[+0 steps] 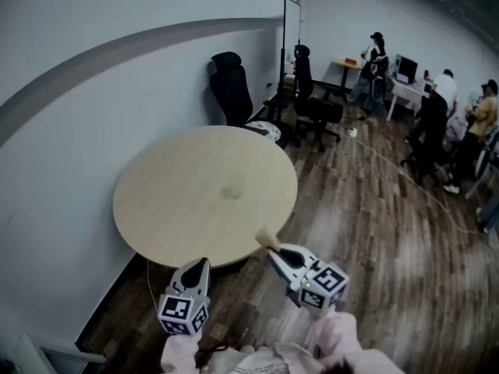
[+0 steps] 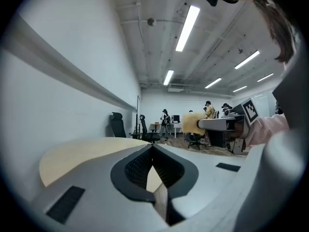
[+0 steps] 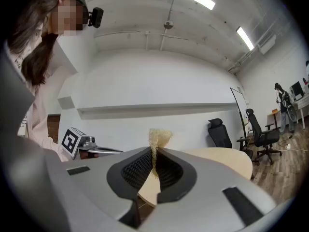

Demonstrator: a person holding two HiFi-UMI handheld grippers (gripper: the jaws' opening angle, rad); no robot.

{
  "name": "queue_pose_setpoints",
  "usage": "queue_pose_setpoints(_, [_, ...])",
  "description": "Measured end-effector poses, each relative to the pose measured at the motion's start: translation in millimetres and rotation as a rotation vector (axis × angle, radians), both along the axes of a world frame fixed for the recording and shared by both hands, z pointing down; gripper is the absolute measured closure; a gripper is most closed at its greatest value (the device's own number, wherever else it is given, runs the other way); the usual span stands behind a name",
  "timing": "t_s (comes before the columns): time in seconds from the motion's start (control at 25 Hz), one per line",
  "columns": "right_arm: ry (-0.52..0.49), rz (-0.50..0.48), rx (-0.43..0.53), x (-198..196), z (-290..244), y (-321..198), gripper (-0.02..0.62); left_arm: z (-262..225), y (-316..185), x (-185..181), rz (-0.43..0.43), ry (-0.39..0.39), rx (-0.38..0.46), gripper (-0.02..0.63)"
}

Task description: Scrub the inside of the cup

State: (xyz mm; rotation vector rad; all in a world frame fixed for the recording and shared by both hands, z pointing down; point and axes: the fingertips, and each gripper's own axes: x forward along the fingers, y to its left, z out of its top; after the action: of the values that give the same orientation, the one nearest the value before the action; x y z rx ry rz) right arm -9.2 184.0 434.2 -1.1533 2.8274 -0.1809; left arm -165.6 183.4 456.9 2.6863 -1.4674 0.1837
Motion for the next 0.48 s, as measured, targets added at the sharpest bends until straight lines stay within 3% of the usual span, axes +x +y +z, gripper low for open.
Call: queue_pose_setpoints(0.48, [0.005,0.006,-0.012,5.2,7.2,3.2,0.569,3.7,2.5,5.5,0.017,-0.008,-0.009,0.612])
